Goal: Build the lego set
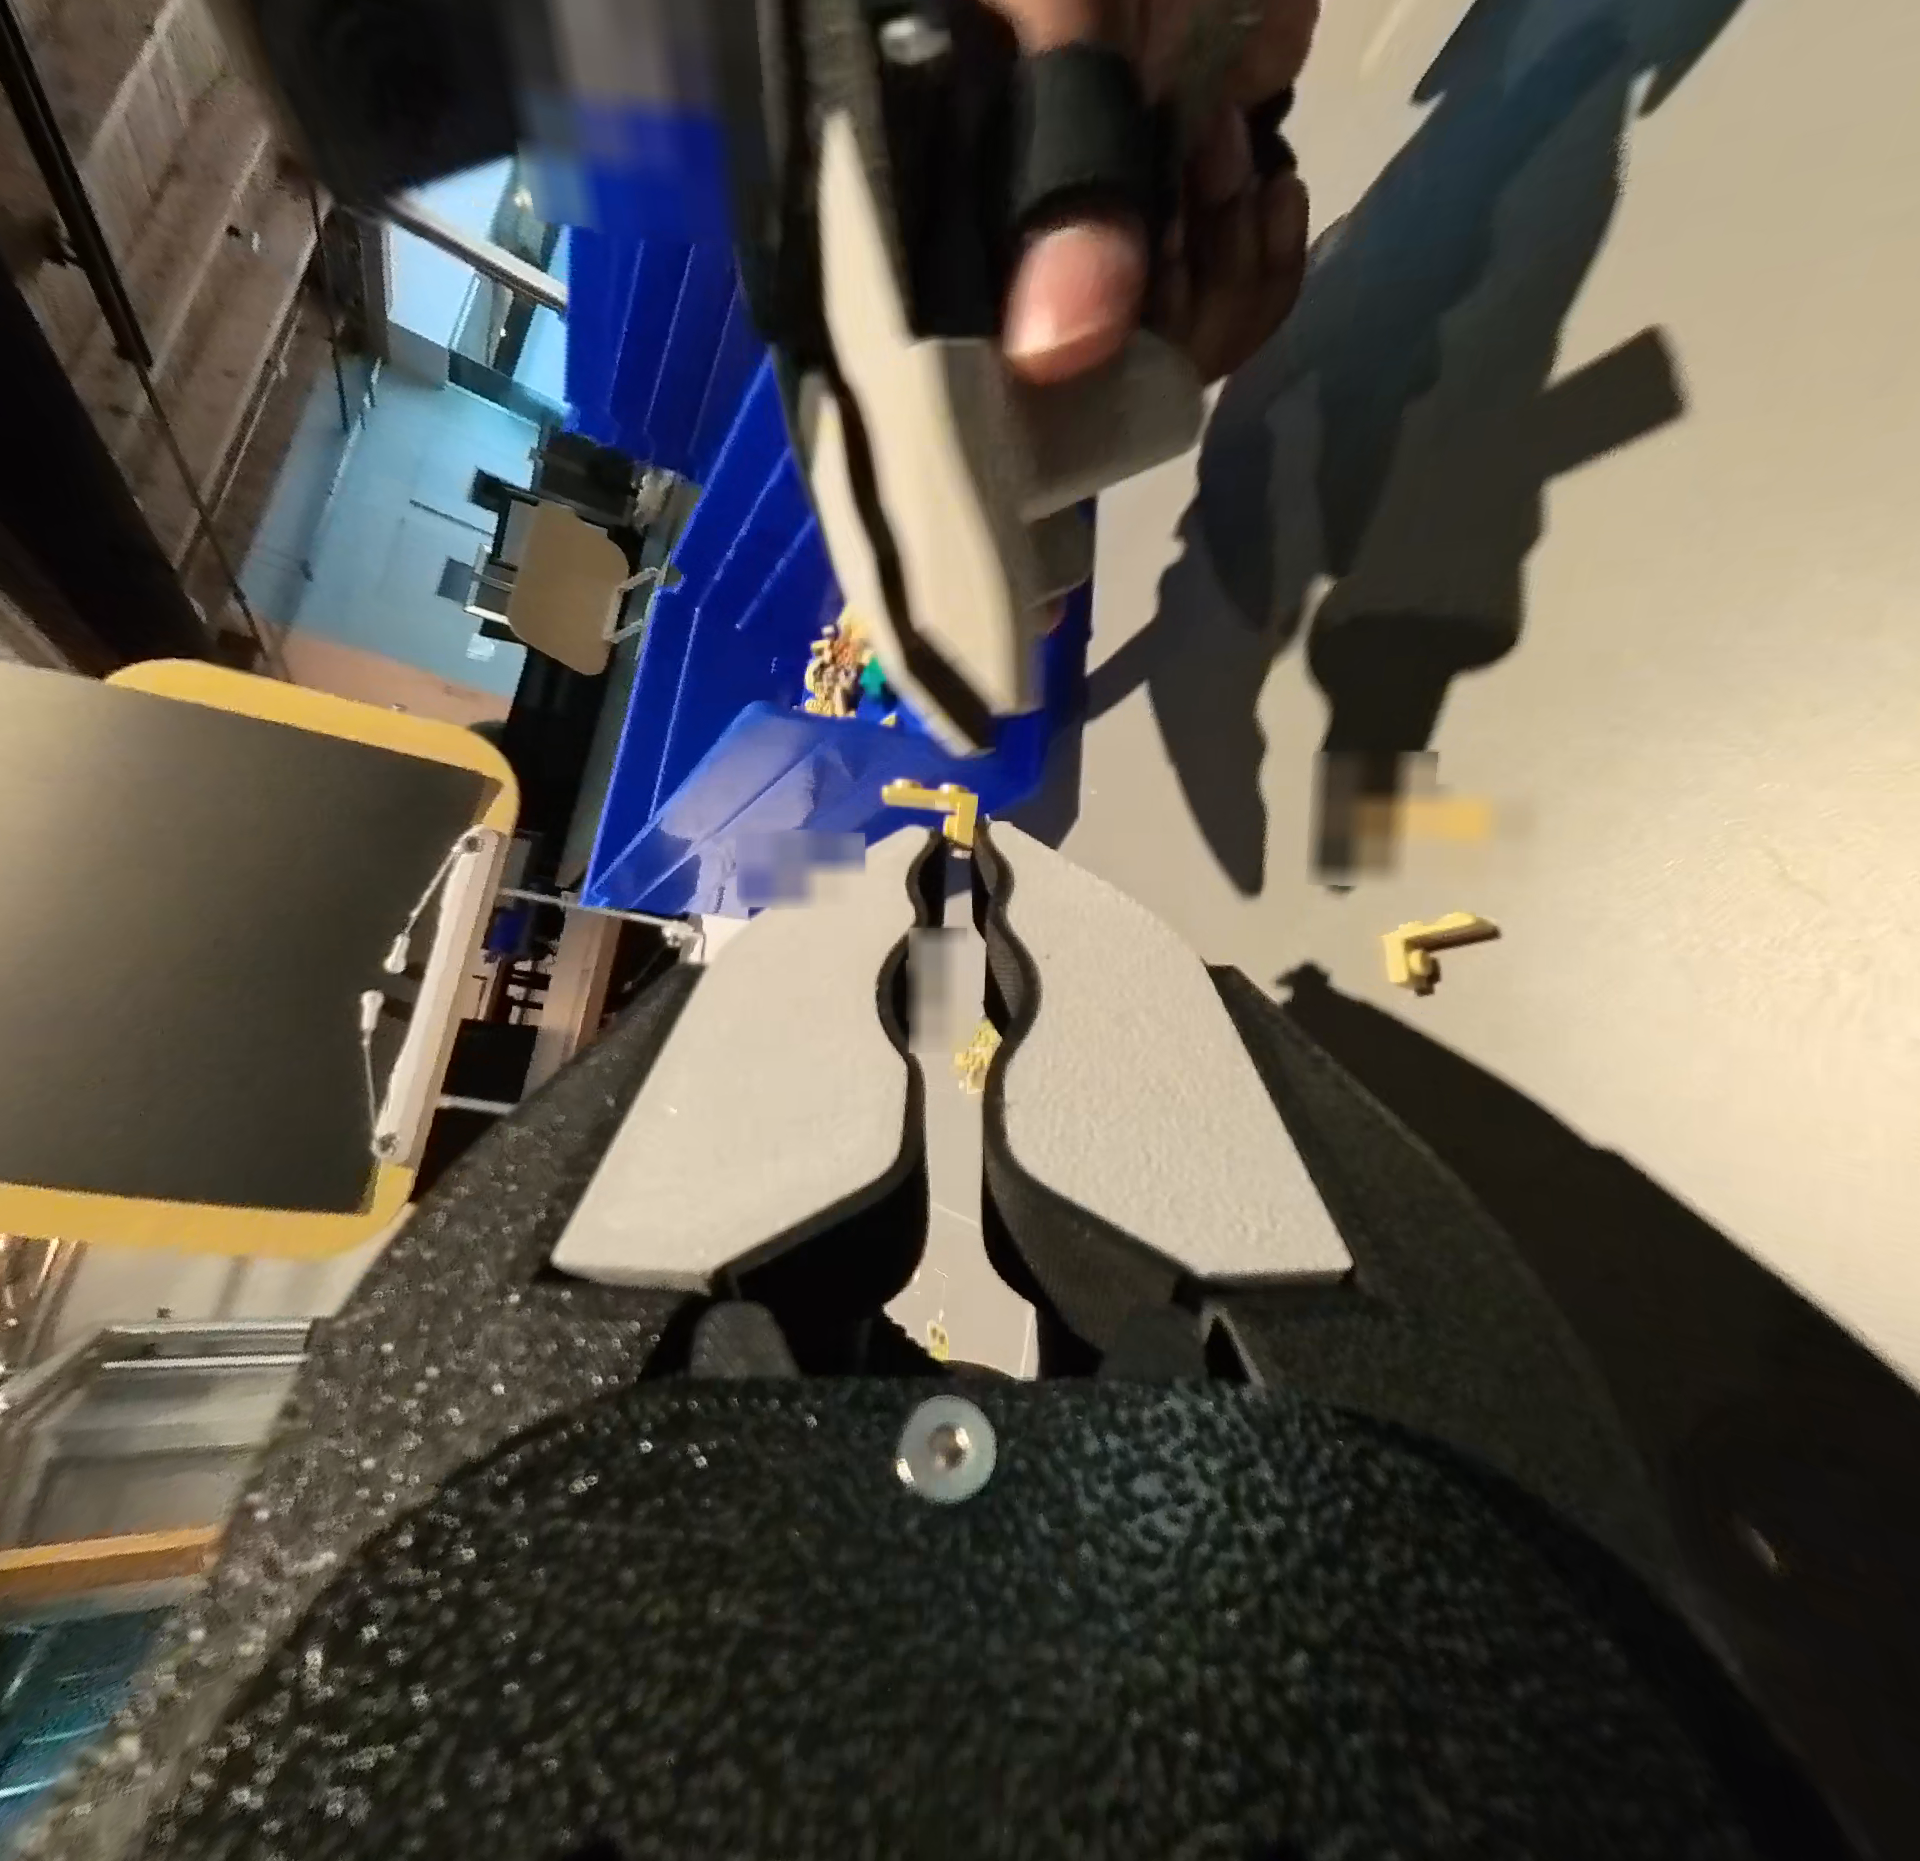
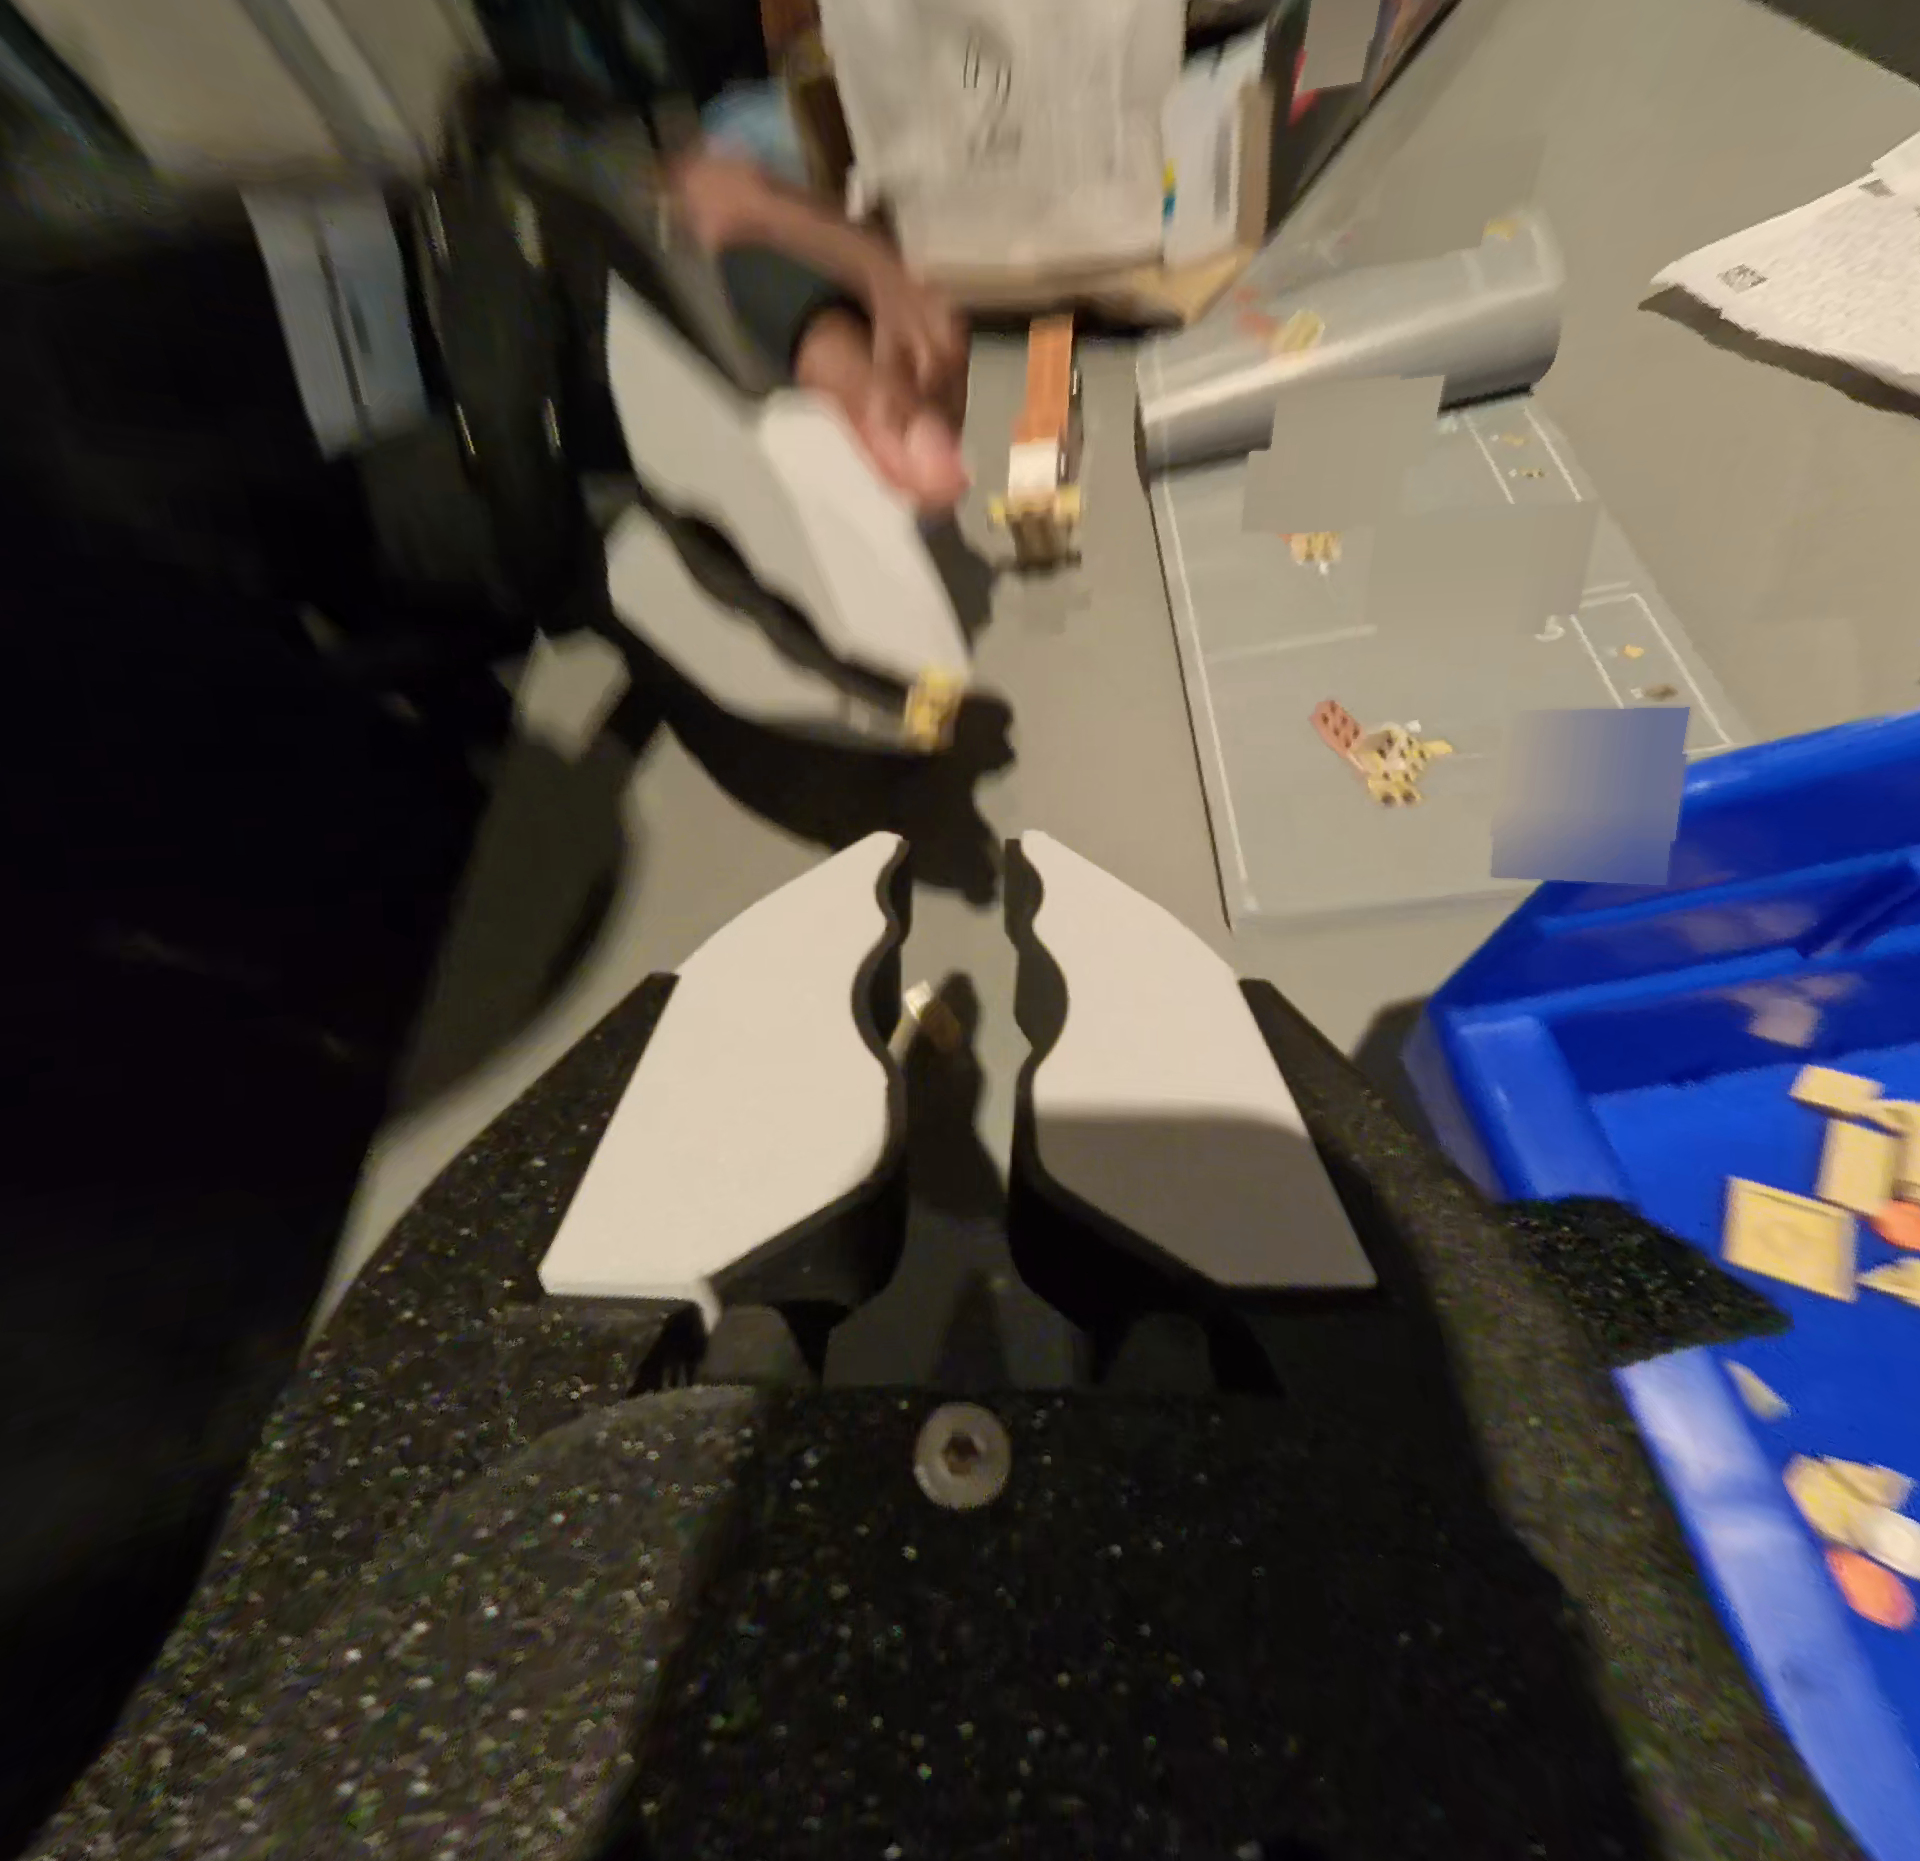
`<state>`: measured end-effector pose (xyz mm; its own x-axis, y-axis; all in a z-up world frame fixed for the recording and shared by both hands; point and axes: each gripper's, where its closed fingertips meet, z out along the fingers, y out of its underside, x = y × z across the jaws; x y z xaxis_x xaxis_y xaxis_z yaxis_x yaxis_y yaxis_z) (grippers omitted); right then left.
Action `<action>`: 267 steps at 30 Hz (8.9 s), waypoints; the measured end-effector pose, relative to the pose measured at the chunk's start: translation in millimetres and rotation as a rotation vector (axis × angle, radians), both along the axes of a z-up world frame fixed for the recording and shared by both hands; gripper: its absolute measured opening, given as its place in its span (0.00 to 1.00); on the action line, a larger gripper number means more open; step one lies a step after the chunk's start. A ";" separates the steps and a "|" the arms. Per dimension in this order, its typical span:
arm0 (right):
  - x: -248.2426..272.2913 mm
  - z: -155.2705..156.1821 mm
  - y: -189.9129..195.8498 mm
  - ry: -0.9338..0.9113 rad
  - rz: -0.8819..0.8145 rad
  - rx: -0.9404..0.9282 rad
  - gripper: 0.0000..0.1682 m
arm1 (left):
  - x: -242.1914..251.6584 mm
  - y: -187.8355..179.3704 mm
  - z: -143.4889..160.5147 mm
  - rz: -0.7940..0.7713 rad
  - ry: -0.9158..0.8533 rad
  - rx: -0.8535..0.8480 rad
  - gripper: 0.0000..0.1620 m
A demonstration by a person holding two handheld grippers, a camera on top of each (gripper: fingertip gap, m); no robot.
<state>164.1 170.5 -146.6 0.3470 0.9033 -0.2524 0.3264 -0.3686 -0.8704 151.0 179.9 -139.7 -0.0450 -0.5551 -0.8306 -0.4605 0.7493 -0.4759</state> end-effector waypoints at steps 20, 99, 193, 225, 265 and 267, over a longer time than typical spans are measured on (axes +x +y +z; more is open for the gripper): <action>-4.1 -72.2 -22.3 -0.406 0.222 0.112 0.09 | -0.6 -9.5 0.8 -0.065 -0.006 -0.002 0.03; -33.8 -5.6 -68.0 0.163 0.441 -0.230 0.05 | -19.8 -76.1 -17.4 -0.479 0.153 -0.636 0.04; -65.1 2.8 -57.1 0.129 -0.216 -0.053 0.05 | -40.3 -63.0 -5.9 0.024 -0.213 -0.027 0.04; -72.7 -27.2 -97.0 -0.362 0.067 0.208 0.05 | -53.6 -108.8 -29.3 -0.355 0.048 -0.571 0.05; -39.1 -75.8 -100.5 -0.499 0.074 0.064 0.05 | -48.8 -96.1 -22.0 -0.199 -0.016 -0.887 0.05; -41.5 -76.2 -101.1 -0.492 0.102 0.071 0.03 | -49.4 -96.5 -21.9 -0.204 -0.015 -0.904 0.05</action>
<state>122.7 69.5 -222.8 0.3186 0.9477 -0.0177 0.7356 -0.2590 -0.6260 101.6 83.4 -161.6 -0.2061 -0.9747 -0.0868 -0.3494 0.1561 -0.9239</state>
